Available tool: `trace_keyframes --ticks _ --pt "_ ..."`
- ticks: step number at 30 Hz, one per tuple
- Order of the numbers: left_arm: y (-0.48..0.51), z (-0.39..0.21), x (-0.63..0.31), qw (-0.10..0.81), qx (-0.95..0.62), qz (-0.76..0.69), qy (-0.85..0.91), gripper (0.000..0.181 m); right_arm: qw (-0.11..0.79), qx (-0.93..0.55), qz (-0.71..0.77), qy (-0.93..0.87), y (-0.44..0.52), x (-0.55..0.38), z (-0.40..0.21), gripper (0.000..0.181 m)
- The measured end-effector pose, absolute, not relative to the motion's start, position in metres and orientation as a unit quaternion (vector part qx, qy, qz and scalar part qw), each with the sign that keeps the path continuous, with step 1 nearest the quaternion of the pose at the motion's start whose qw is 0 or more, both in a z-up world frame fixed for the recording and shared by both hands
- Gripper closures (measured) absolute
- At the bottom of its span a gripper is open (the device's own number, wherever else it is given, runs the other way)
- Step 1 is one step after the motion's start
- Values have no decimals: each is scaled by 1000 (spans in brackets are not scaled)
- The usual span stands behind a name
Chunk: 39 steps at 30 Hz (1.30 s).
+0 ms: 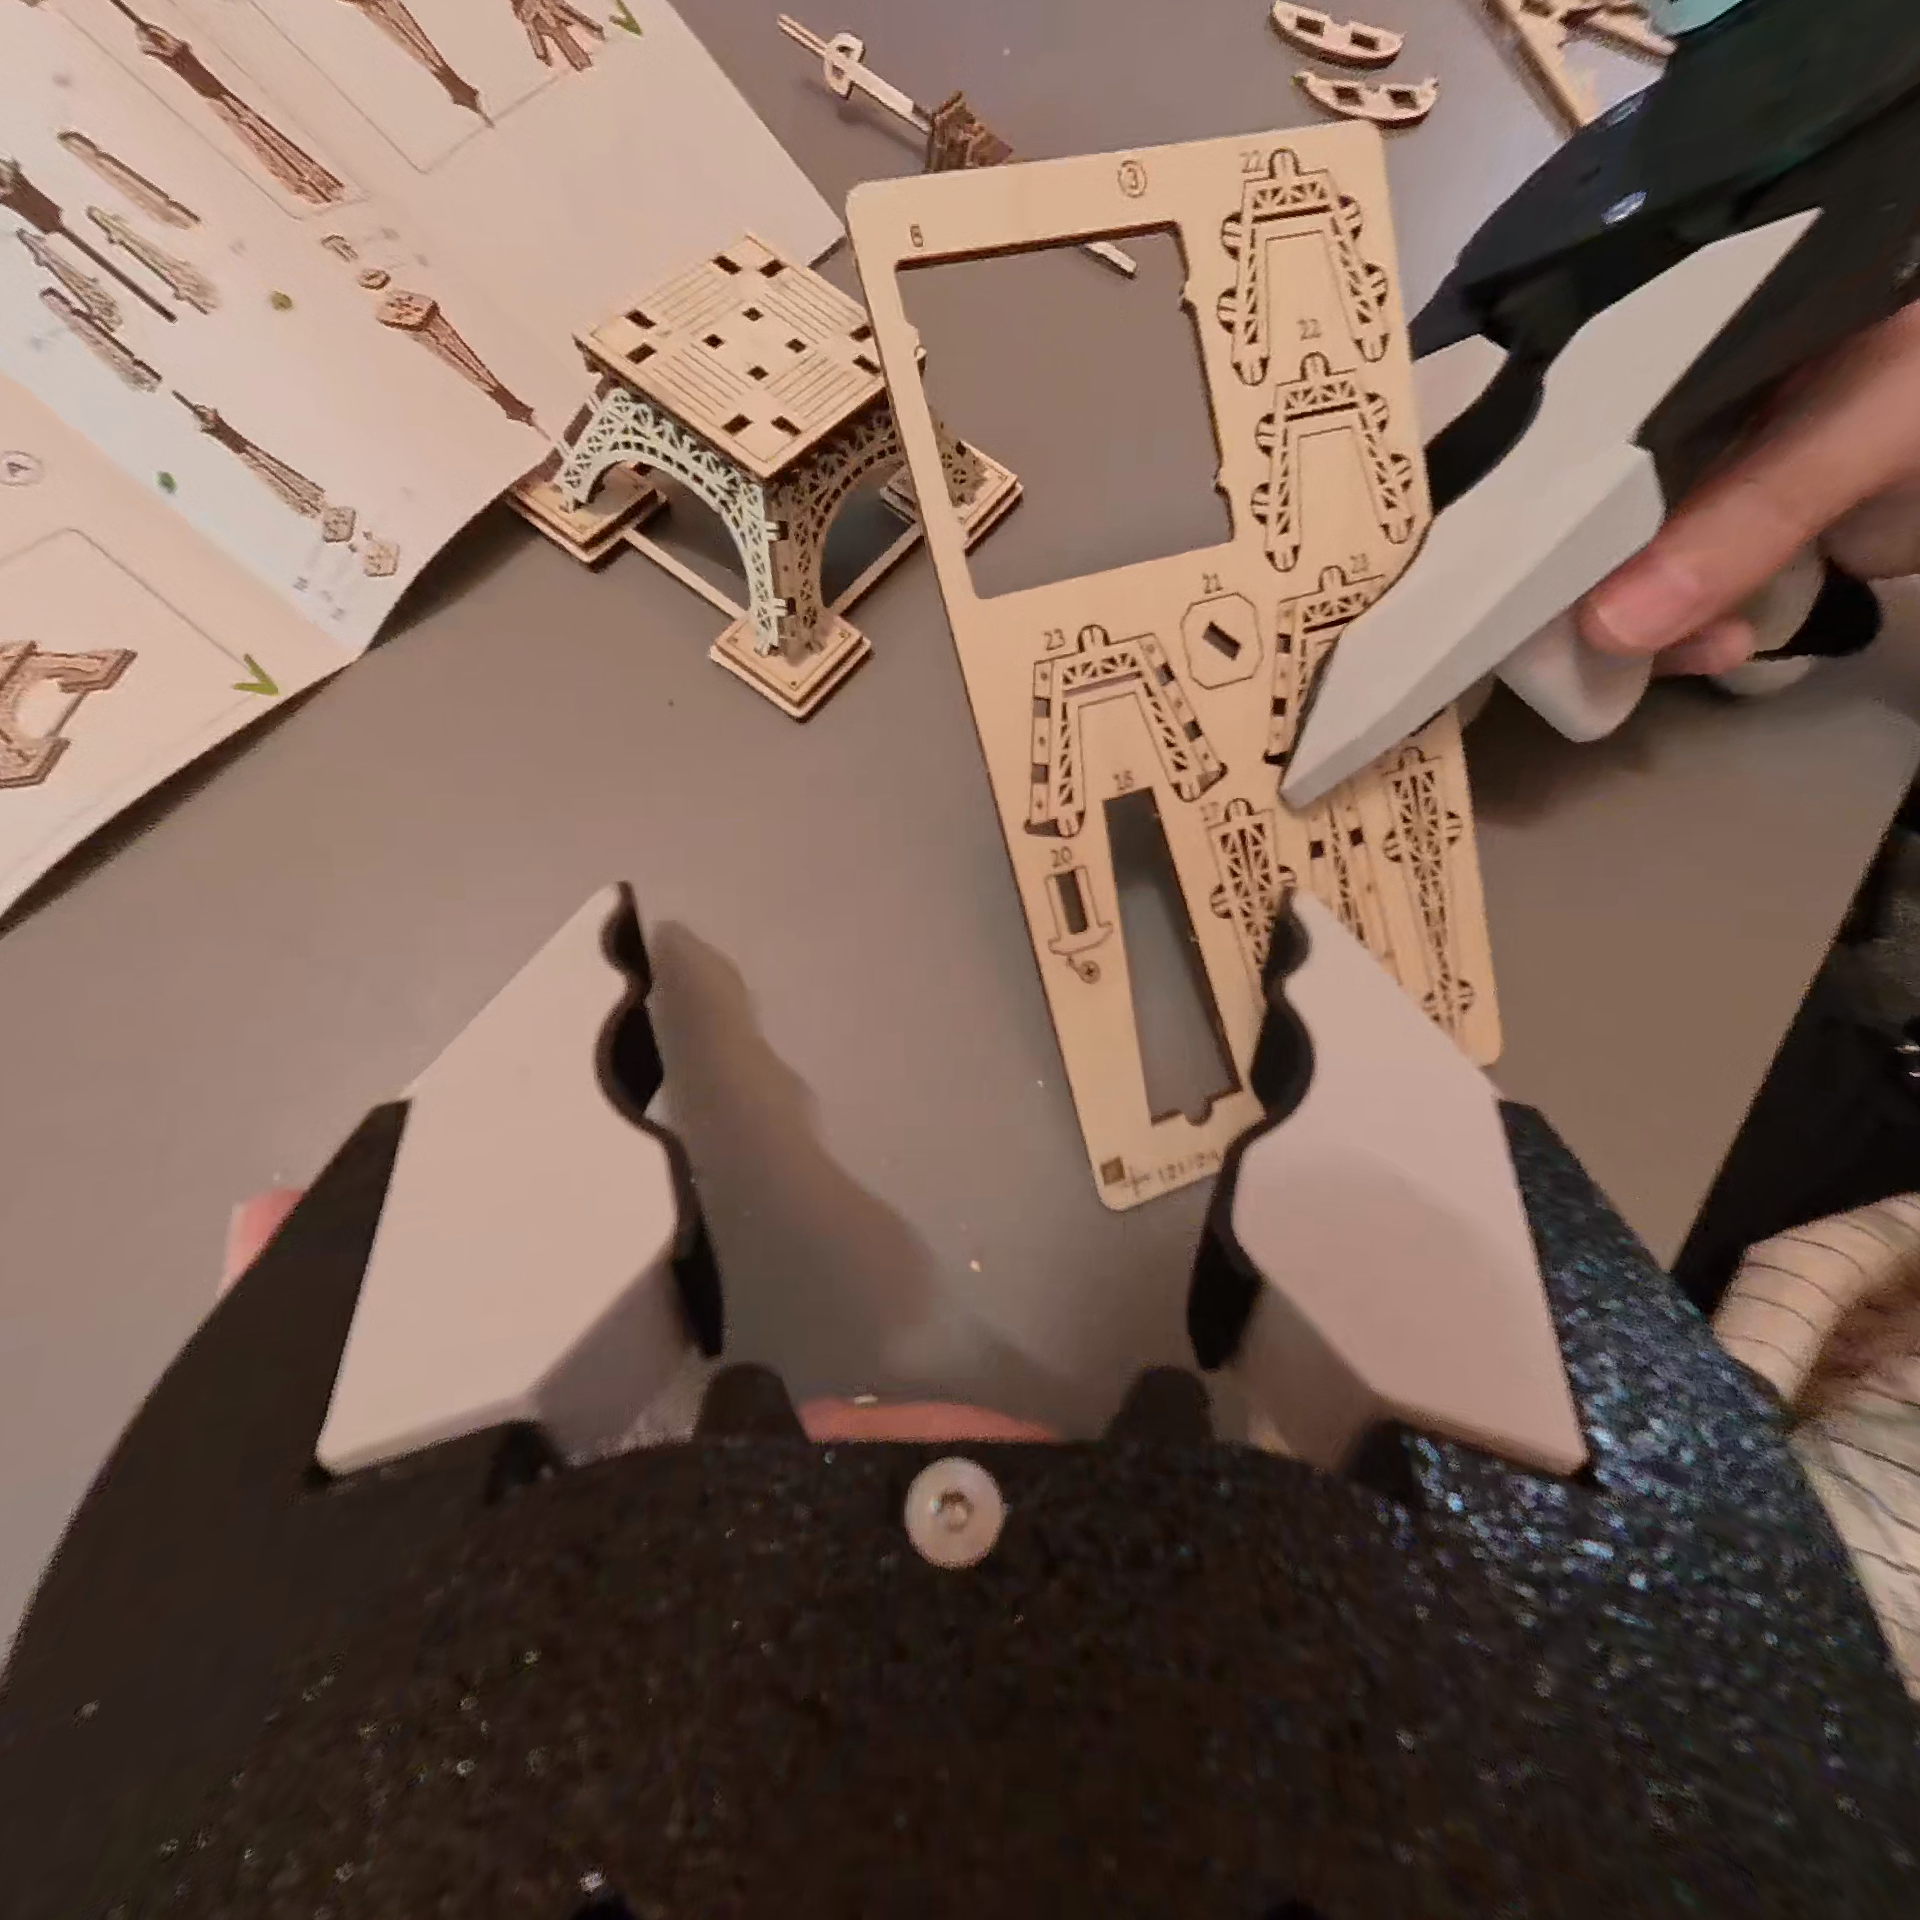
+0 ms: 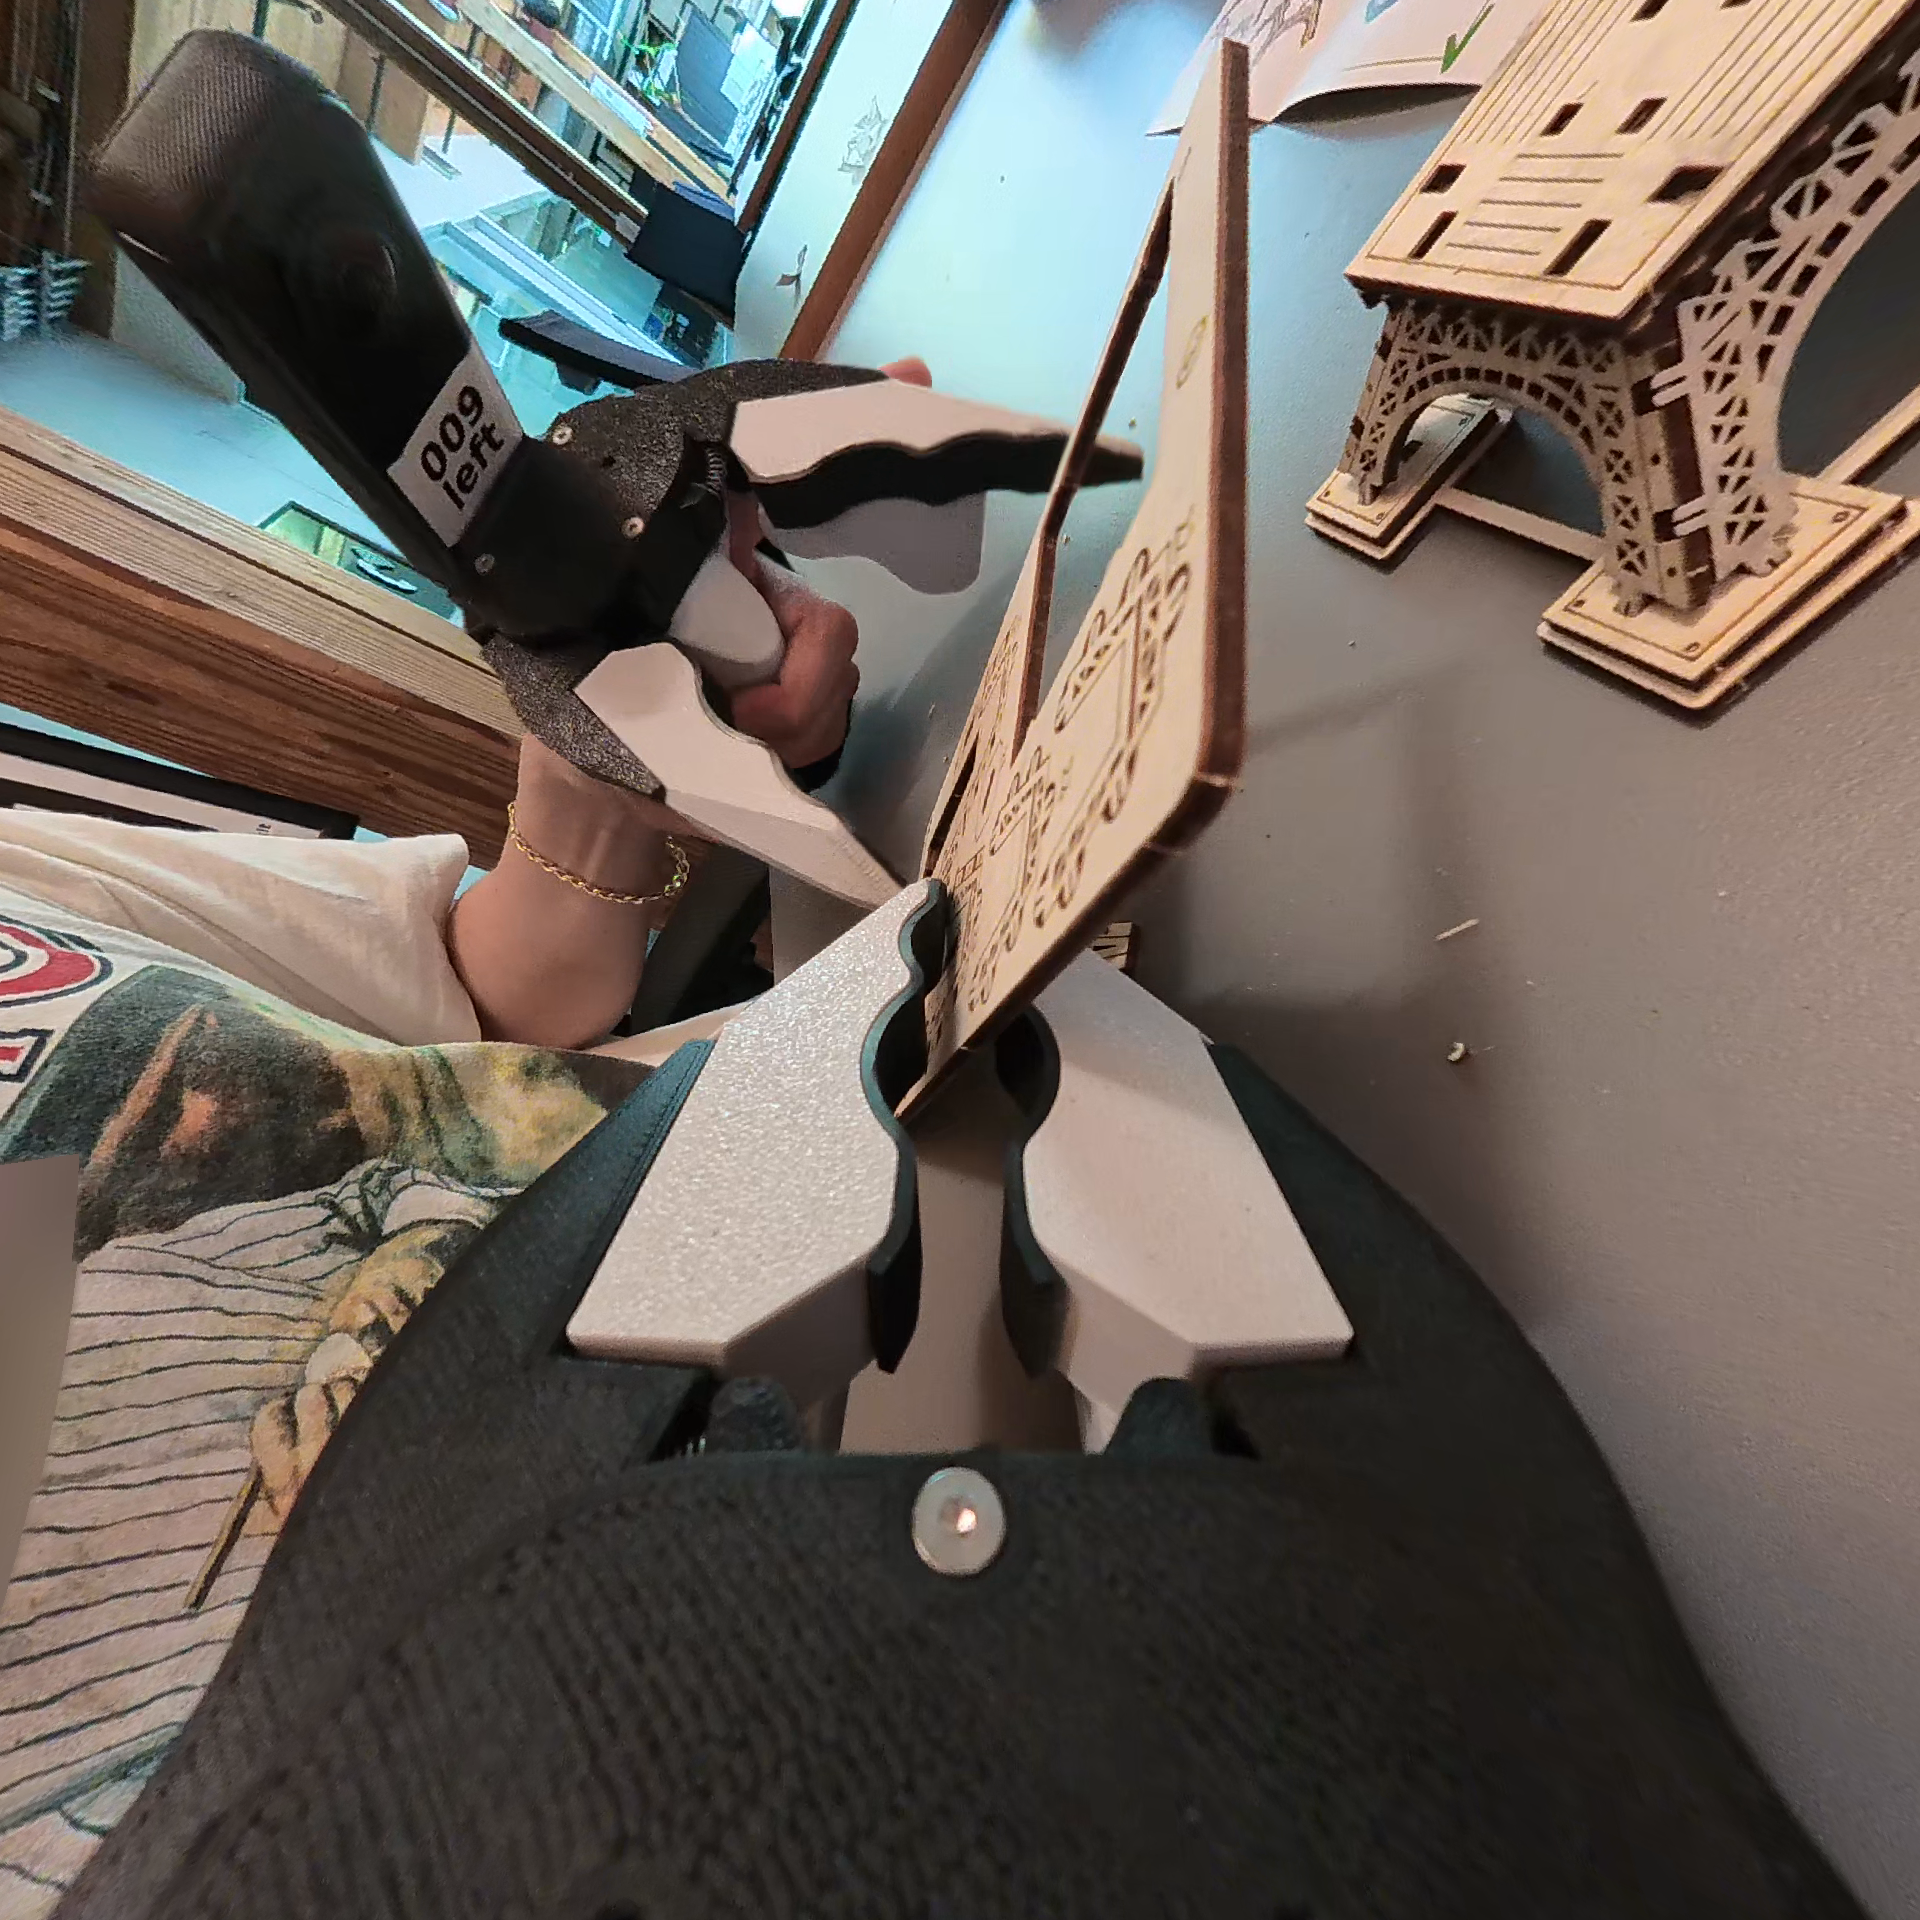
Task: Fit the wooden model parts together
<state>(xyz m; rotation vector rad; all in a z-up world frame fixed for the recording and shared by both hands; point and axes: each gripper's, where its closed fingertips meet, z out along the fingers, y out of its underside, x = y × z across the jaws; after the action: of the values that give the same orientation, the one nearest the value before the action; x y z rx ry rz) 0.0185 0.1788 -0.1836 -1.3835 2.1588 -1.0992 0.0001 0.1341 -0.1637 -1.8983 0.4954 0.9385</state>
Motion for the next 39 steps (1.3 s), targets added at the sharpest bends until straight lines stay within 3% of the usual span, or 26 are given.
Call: trace_keyframes --ticks 3,8,14,21,28,39 --pt "183 -183 22 192 -489 -378 763 59 465 -773 381 203 134 1 -164 178" --pt "178 -183 20 171 -490 -389 761 67 465 -772 382 202 134 0 -164 178" --pt "181 -188 19 157 -505 -373 762 62 462 -775 380 204 134 1 -165 178" --pt "155 -185 5 59 -502 -356 786 99 459 -779 370 215 134 4 -168 177" --pt "150 -186 2 39 -500 -393 771 135 457 -782 364 219 134 4 -169 177" --pt "149 -186 2 23 -502 -392 770 136 458 -782 361 219 134 5 -169 178"
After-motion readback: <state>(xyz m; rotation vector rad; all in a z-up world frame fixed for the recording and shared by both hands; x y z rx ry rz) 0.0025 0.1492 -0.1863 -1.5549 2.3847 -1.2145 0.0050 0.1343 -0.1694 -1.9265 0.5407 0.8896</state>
